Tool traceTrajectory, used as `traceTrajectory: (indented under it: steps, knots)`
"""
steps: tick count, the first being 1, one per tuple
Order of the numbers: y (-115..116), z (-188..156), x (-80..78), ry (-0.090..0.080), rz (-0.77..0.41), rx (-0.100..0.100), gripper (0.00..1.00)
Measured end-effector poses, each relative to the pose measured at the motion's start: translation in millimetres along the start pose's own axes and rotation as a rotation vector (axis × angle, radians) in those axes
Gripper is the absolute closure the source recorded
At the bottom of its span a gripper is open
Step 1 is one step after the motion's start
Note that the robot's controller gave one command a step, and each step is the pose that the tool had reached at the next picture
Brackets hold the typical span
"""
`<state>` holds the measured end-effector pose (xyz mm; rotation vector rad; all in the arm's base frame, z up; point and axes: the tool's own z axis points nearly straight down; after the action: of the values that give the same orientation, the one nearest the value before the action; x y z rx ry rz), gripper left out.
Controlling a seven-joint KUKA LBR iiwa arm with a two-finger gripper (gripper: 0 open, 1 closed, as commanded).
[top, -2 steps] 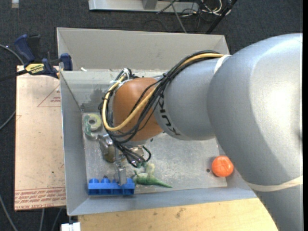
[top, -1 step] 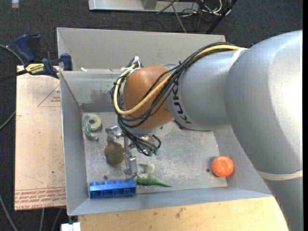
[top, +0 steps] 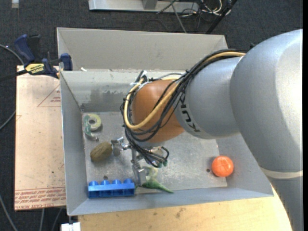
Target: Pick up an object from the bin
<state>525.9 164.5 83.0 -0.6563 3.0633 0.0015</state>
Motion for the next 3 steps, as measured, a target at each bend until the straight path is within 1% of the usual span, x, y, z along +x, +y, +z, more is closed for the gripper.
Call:
traceTrajectory:
  steps: [1,2,3]
  knots:
    - [20.1,-30.4,-13.9,0.012,-0.007,-0.003,0.0]
    - [32.1,-14.2,-47.4,-0.003,-0.144,0.0,0.0]
    - [66.6,-2.0,-23.1,-0.004,-0.212,0.0,0.0]
